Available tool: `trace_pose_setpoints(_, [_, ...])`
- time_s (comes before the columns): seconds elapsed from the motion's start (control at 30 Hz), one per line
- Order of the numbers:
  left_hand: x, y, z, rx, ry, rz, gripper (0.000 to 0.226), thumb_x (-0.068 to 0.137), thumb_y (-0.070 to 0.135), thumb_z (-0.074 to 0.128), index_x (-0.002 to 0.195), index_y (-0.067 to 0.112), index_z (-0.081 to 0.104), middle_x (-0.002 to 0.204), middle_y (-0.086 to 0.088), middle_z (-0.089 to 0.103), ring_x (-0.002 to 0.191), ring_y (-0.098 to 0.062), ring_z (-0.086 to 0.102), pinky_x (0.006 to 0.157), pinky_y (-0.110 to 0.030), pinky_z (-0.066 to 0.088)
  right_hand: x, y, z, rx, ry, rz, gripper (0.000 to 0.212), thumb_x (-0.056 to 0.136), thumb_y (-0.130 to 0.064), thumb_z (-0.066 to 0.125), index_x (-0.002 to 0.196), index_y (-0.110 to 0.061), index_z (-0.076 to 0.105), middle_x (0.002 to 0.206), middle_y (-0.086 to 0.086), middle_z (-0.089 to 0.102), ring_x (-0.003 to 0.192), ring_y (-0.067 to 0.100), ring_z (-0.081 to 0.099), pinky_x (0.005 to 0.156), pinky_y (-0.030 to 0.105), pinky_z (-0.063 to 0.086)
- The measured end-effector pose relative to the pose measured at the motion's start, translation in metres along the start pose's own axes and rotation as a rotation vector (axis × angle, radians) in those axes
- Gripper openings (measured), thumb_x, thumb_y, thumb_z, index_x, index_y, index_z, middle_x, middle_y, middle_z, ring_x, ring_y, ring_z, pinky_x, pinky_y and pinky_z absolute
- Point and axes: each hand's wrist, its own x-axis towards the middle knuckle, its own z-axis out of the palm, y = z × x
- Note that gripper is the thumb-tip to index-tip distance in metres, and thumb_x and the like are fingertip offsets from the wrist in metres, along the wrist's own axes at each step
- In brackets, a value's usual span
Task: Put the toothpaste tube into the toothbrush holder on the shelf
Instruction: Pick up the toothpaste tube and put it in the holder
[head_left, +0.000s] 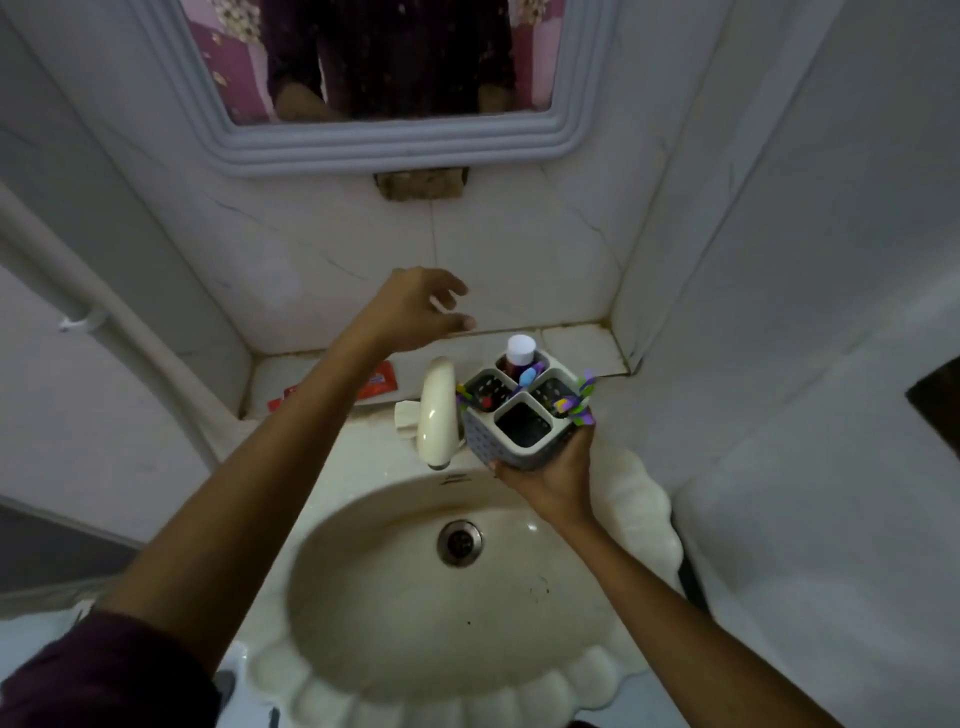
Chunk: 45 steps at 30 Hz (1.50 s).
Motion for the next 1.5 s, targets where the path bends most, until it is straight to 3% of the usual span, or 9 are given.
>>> trace_pose_setpoints(0.23, [-0.045,-0.138,-0.007,0.335,-0.168,-0.422,0.058,0.076,0.02,0.071,0.13,0.013,0.051,0.141,-0.014,0.047,0.127,-0.03,0.044,0.105,-0.035,0.035,0.005,0.013,-0.002,-0.061,-0.013,-0.034,0.113,0.045,0.01,0.097,0.137,0.005,0.031,0.137,0.017,0.05,0.125,0.009,0.056,0.101,0.027,0.052])
trace_pose_setpoints(0.37, [-0.065,-0.167,0.003,0.341,-0.173,-0.488,0.055,0.074,0.024,0.072,0.126,0.014,0.055,0.132,-0.015,0.054,0.119,-0.032,0.051,0.099,-0.035,0.043,0.01,0.021,-0.002,-0.074,-0.025,0.038,0.114,0.044,0.004,0.099,0.137,0.003,0.033,0.139,0.017,0.053,0.128,0.026,0.057,0.104,0.047,0.051])
trace_pose_setpoints(0.6, [-0.073,-0.183,0.008,0.227,-0.045,-0.467,0.047,0.072,0.02,0.073,0.117,0.01,0.062,0.119,-0.017,0.06,0.108,-0.032,0.054,0.086,-0.031,0.042,0.008,0.017,-0.001,-0.098,-0.023,-0.015,0.114,0.045,0.007,0.098,0.138,0.003,0.031,0.139,0.016,0.051,0.128,0.015,0.056,0.102,0.03,0.051])
trace_pose_setpoints(0.77, [-0.07,-0.151,-0.029,0.004,0.186,-0.419,0.043,0.071,0.012,0.077,0.111,0.002,0.064,0.106,-0.023,0.067,0.091,-0.033,0.064,0.088,-0.037,0.051,0.007,0.014,0.0,-0.07,-0.027,-0.019,0.113,0.046,0.01,0.097,0.138,0.004,0.03,0.138,0.016,0.051,0.125,0.005,0.056,0.101,0.022,0.05])
trace_pose_setpoints(0.93, [-0.069,-0.07,-0.086,-0.159,0.306,-0.207,0.048,0.07,0.02,0.079,0.113,0.006,0.064,0.096,-0.016,0.068,0.053,-0.002,0.065,0.057,-0.015,0.056,0.004,0.009,0.0,-0.046,-0.041,-0.03,0.109,0.049,0.012,0.095,0.136,0.005,0.029,0.133,0.01,0.052,0.12,-0.005,0.056,0.094,0.012,0.049])
trace_pose_setpoints(1.13, [-0.077,0.053,-0.092,-0.026,-0.1,0.01,0.046,0.077,0.025,0.071,0.119,0.011,0.061,0.107,-0.001,0.06,0.071,-0.008,0.067,0.06,-0.008,0.052,0.004,0.005,-0.001,-0.053,-0.019,-0.062,0.109,0.048,0.006,0.096,0.135,0.0,0.032,0.135,0.013,0.052,0.126,0.013,0.056,0.099,0.034,0.055])
trace_pose_setpoints(1.23, [-0.068,0.075,-0.059,0.105,-0.241,0.011,0.046,0.076,0.026,0.073,0.117,0.009,0.062,0.105,-0.002,0.065,0.066,-0.006,0.067,0.059,-0.016,0.055,0.004,0.002,-0.003,-0.063,-0.031,-0.067,0.109,0.049,0.007,0.096,0.135,-0.003,0.03,0.137,0.015,0.05,0.127,0.012,0.055,0.098,0.03,0.055])
trace_pose_setpoints(1.33, [-0.06,0.082,-0.028,0.218,-0.256,-0.034,0.041,0.078,0.022,0.071,0.115,0.005,0.064,0.104,-0.006,0.067,0.071,-0.008,0.063,0.056,-0.016,0.045,0.004,0.005,-0.004,-0.056,-0.04,-0.045,0.11,0.05,0.0,0.096,0.136,-0.001,0.028,0.138,0.019,0.049,0.129,0.023,0.055,0.099,0.04,0.055])
trace_pose_setpoints(1.5, [-0.052,0.083,-0.005,0.305,-0.232,-0.074,0.041,0.075,0.022,0.072,0.11,0.003,0.065,0.109,-0.01,0.067,0.093,-0.022,0.062,0.07,-0.024,0.046,0.004,0.006,-0.005,-0.066,-0.045,-0.024,0.111,0.049,0.003,0.097,0.137,0.001,0.028,0.139,0.018,0.048,0.129,0.02,0.054,0.098,0.025,0.053])
